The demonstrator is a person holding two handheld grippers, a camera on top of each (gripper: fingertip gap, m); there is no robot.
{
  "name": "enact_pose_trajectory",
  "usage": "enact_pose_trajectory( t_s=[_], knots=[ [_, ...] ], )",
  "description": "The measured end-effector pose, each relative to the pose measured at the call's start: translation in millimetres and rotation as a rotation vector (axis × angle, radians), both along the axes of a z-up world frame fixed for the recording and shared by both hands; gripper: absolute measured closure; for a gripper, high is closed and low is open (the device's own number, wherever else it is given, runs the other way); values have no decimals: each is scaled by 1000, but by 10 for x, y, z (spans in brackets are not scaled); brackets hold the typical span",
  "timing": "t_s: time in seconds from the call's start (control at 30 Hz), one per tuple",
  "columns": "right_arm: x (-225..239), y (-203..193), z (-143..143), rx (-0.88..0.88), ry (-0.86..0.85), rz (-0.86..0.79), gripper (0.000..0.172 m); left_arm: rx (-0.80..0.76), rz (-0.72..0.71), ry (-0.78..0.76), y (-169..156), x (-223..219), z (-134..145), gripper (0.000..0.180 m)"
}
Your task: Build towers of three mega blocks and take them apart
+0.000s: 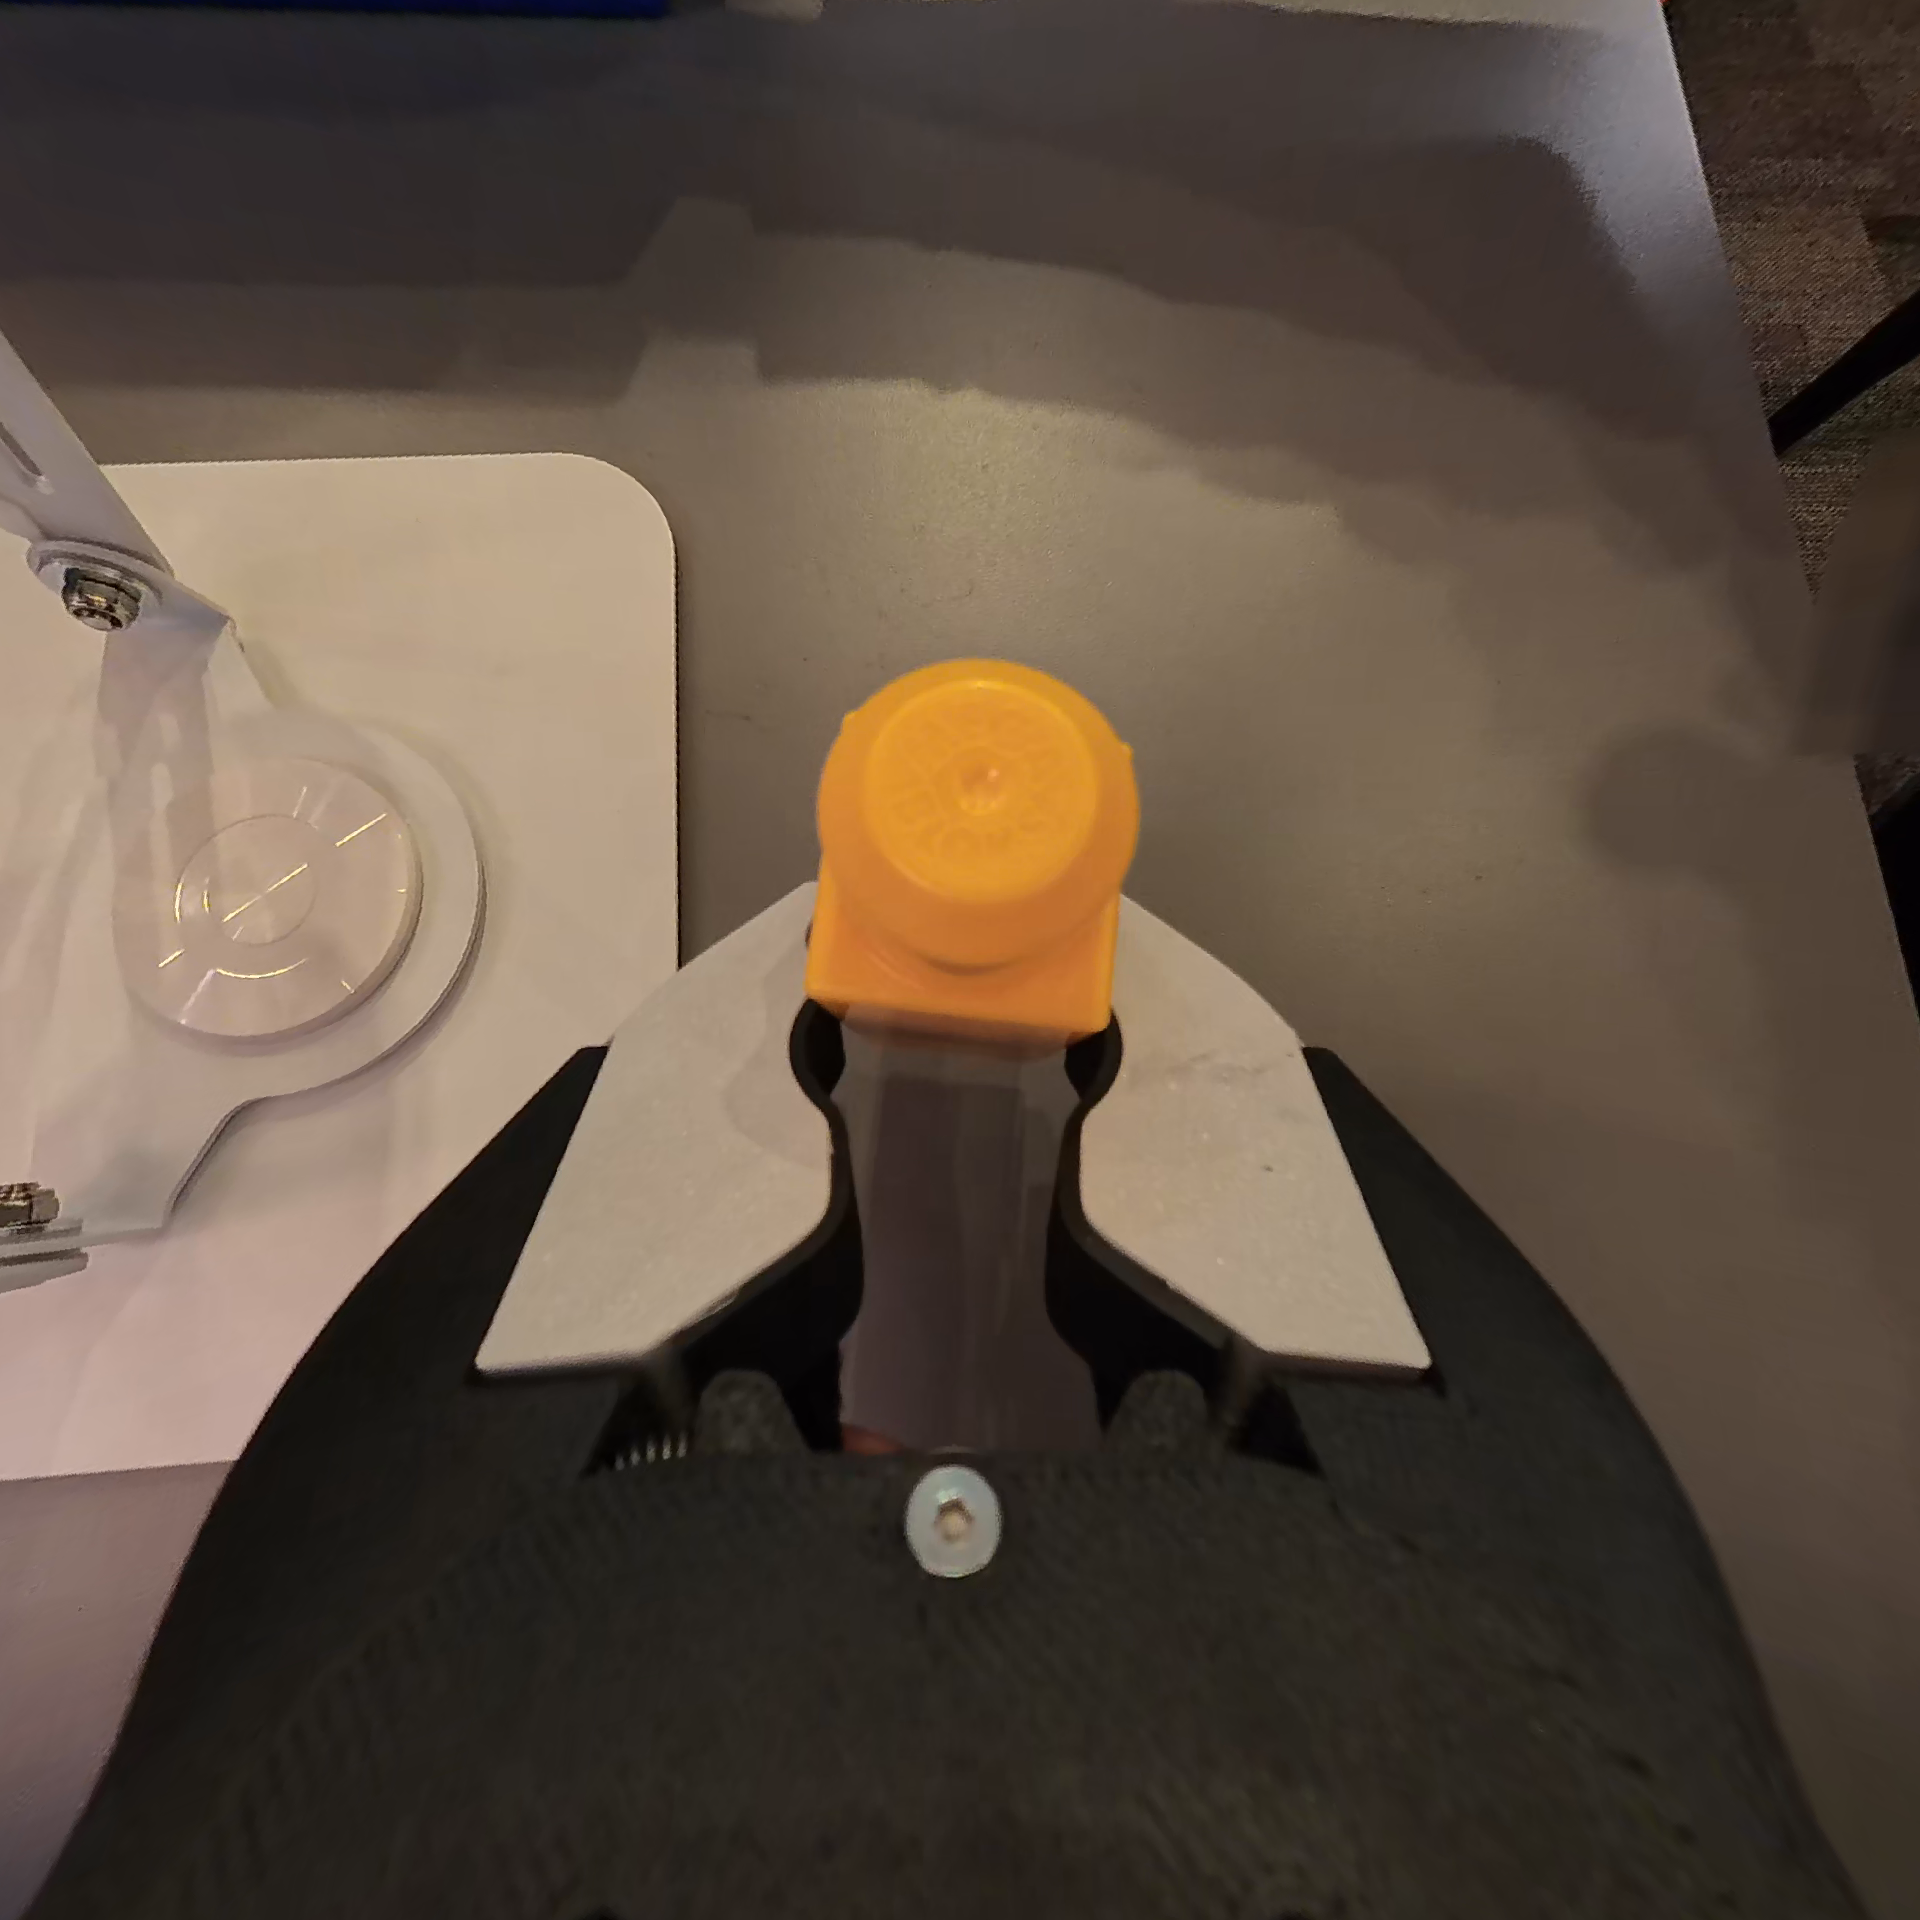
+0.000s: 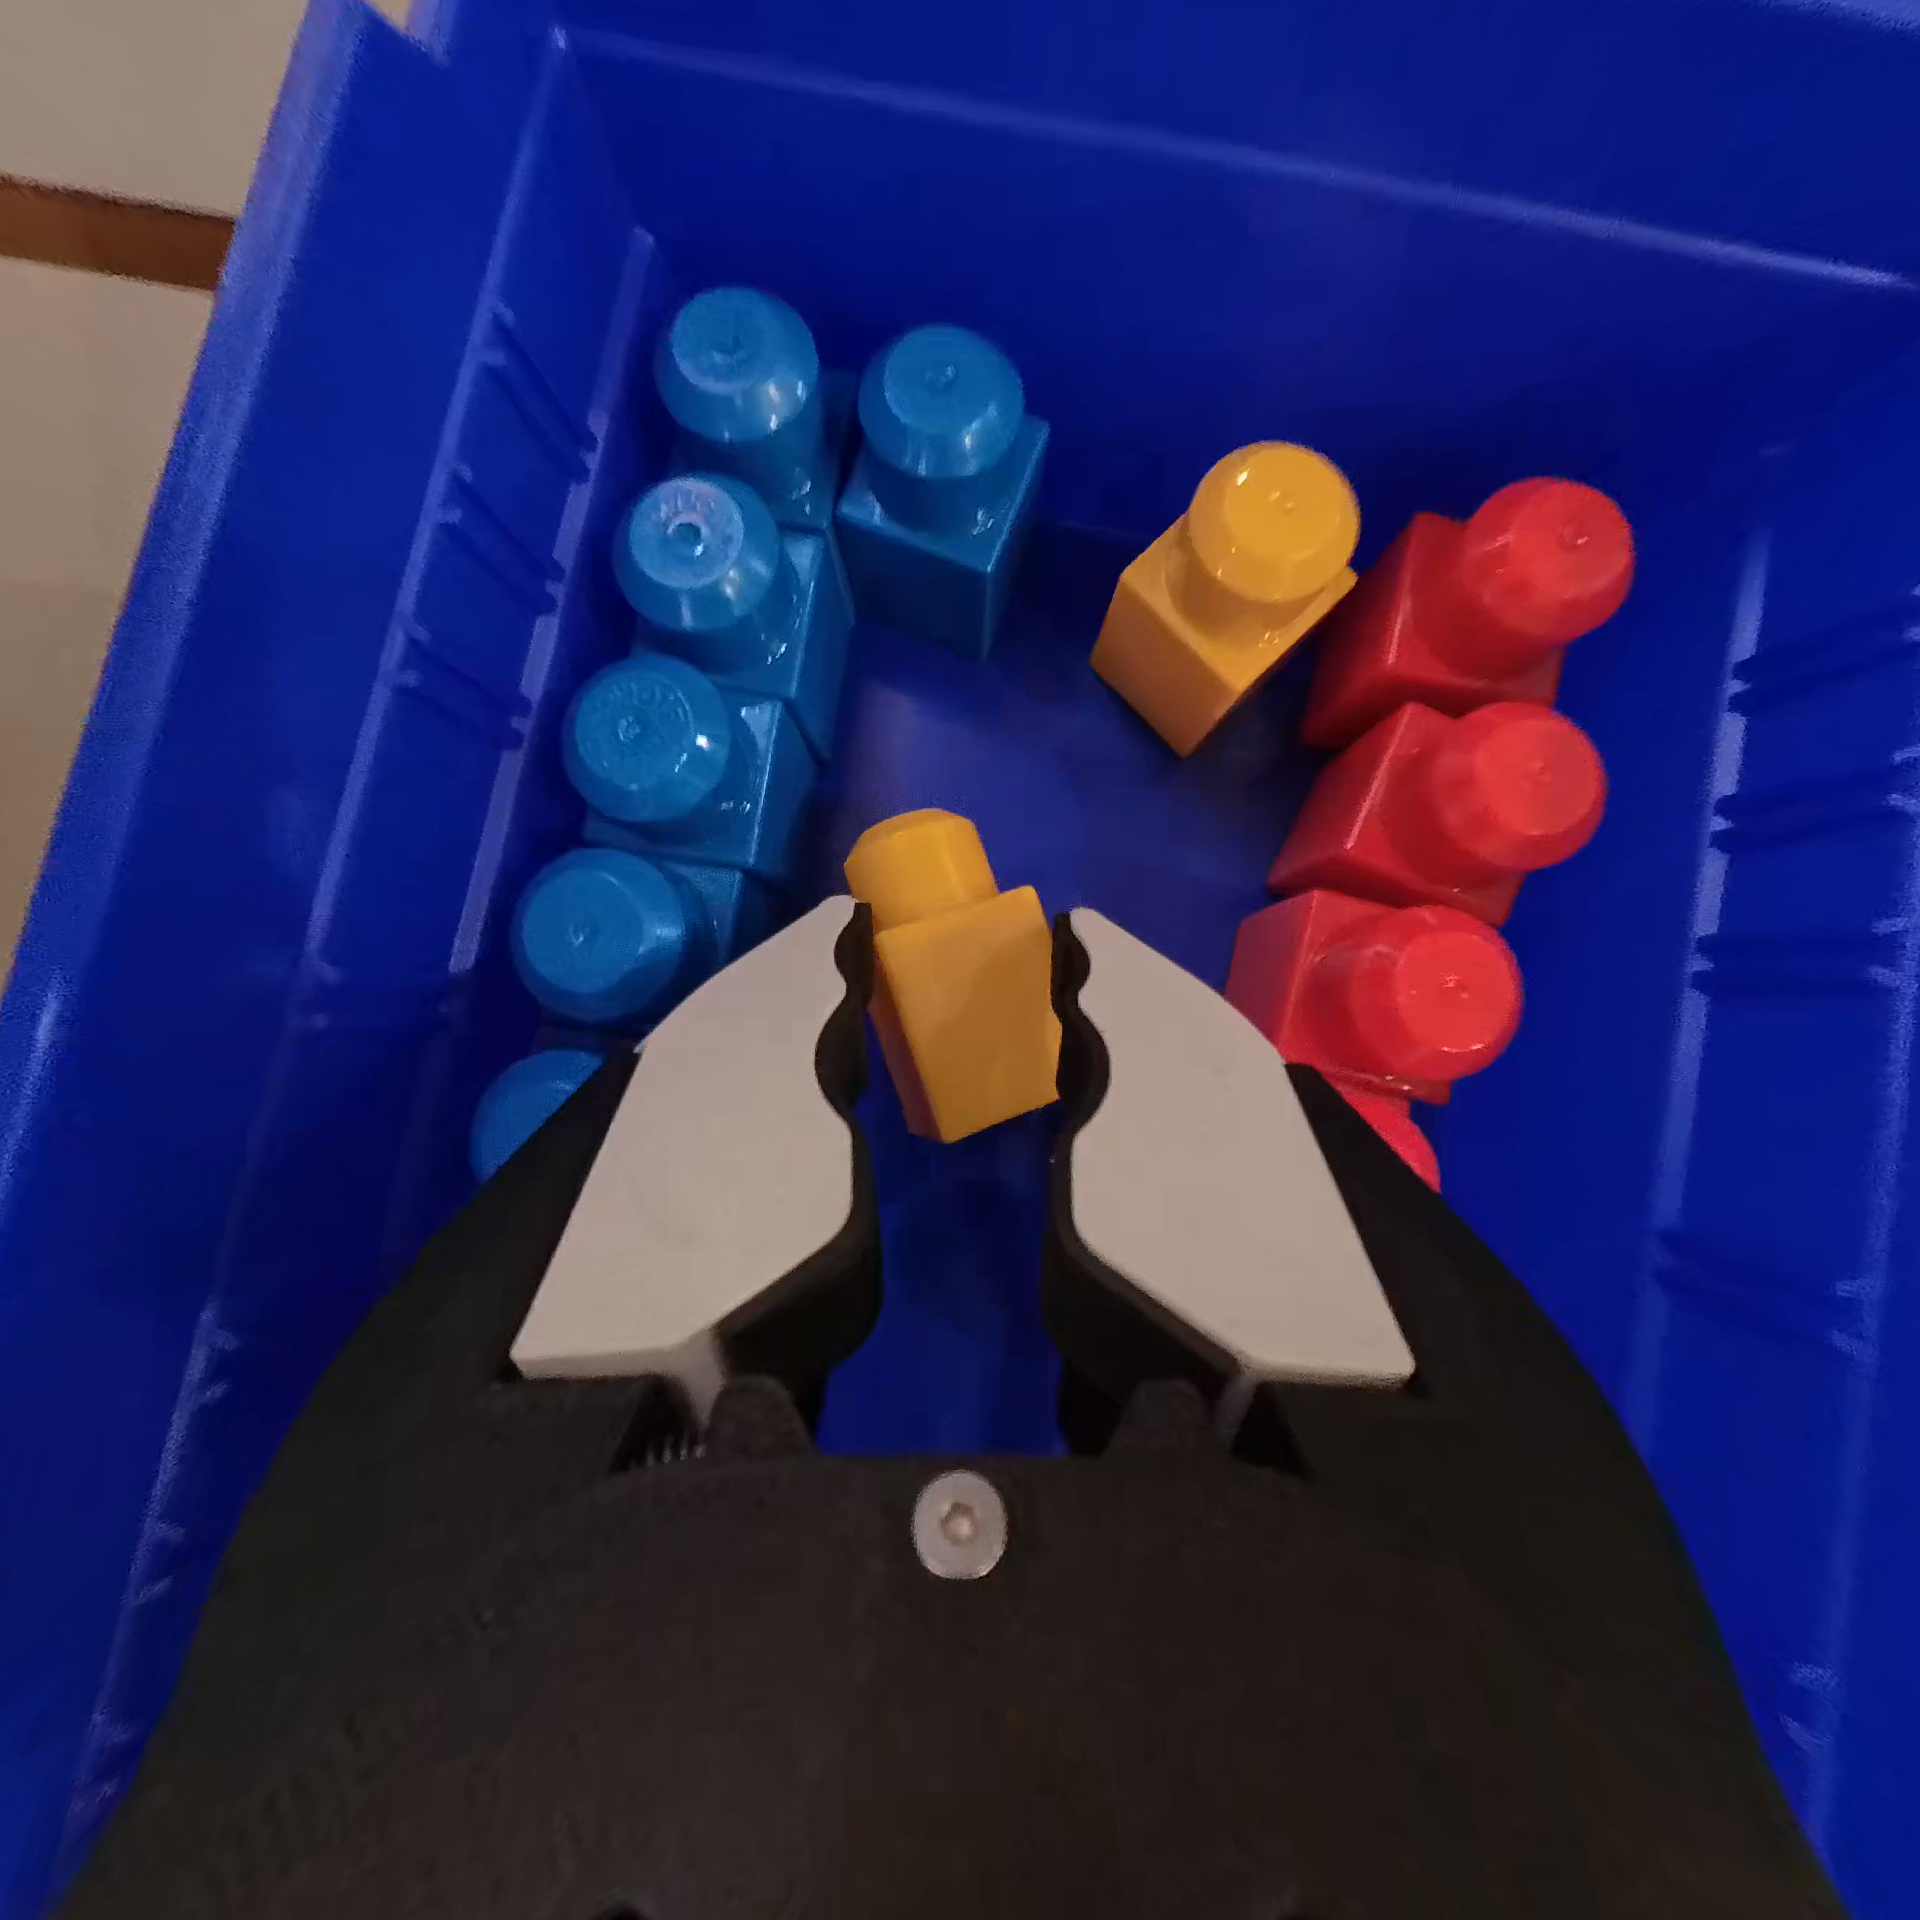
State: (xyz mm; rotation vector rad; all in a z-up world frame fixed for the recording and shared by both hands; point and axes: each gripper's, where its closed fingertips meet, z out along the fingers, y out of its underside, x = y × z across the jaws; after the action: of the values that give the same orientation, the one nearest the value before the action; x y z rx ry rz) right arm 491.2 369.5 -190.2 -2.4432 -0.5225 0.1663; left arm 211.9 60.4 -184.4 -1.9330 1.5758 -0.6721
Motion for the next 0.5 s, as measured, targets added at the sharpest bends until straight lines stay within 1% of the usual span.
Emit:
enact_pose_trajectory(
  t_s=[0.03,0.1,0.2,0.3,0.4,0.5],
  knots=[
    [-3,-31,-42,-24,-17,9,137,-1,-1,0,-2,2,-2,141],
    [0,-64,-36,-33,-47,20,137,-3,-3,3,-8,6,-8,141],
    [-12,-78,39,-36,-94,60,136,-3,-5,3,-13,10,-7,141],
    [-25,-46,57,-82,-157,115,128,-6,-6,1,-14,12,-6,141],
    [-58,-31,-25,-171,-175,181,126,-6,-7,3,-18,9,-2,141],
    [-38,-32,-135,-244,-229,220,130,-7,-5,3,-11,-1,-4,141]
  ],
)
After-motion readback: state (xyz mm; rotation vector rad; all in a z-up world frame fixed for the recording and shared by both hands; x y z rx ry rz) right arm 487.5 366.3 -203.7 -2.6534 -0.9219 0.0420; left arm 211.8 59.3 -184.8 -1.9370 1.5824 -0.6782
